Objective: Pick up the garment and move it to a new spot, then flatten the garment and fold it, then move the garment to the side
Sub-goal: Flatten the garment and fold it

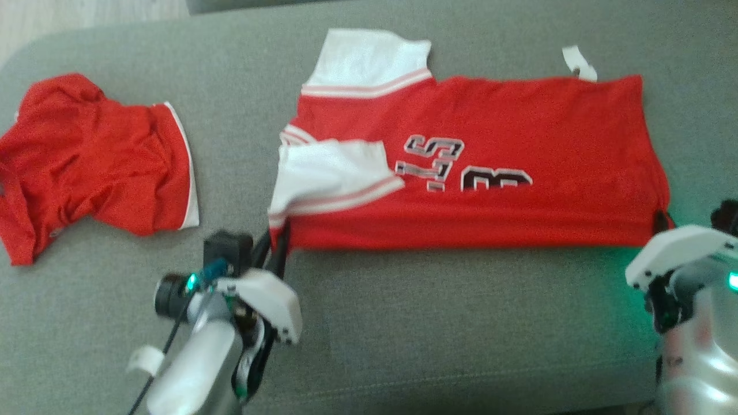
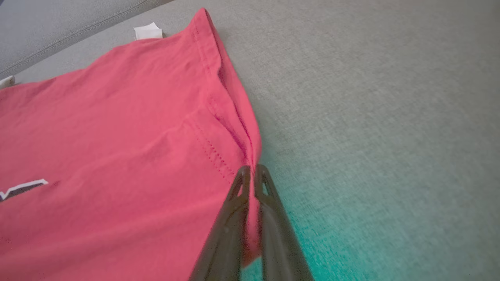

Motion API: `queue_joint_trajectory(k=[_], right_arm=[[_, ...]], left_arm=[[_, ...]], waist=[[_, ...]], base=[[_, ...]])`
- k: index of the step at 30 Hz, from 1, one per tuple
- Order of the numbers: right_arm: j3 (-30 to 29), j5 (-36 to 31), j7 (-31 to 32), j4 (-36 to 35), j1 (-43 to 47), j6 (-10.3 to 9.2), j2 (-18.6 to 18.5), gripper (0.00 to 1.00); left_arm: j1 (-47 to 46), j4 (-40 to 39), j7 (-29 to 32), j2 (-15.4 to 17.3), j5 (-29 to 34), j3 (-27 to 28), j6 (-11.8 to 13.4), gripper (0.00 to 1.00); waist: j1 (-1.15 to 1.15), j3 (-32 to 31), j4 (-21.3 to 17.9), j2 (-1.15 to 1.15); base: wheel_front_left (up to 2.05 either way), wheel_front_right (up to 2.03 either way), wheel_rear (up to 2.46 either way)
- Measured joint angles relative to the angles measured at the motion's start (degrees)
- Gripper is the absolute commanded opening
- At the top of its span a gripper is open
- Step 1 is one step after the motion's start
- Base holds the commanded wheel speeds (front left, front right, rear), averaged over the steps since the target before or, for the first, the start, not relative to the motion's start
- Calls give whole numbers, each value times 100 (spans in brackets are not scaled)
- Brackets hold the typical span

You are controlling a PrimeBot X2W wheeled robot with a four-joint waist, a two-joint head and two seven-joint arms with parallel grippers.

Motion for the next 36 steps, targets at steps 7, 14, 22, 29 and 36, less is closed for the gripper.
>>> queue_joint_trajectory(k=[7, 14, 22, 29, 36], right_arm=[[75, 335, 443, -638, 700, 0, 14, 0], [234, 493, 884, -1653, 1415, 0, 38, 100], [799, 773, 354, -2508, 1262, -1, 29, 100], [1362, 757, -64, -2762, 664, -1, 24, 100], [1993, 725, -213, -2787, -170, -1, 15, 100]], left_arm=[[632, -222, 300, 114, -171, -168, -99, 0], [895, -573, 579, 245, -174, -296, -110, 45], [611, -850, 183, 350, -172, 55, 169, 100], [-767, -748, 232, 369, 14, 90, 35, 100], [-2531, 339, 1056, 526, 190, -103, -667, 100]], waist=[[0, -379, -34, 0], [0, -479, -155, 0], [0, -238, -303, 0], [0, 235, -463, 0], [1, 837, -779, 0]], base=[[0, 0, 0], [0, 0, 0], [0, 0, 0], [0, 0, 0], [0, 0, 0]])
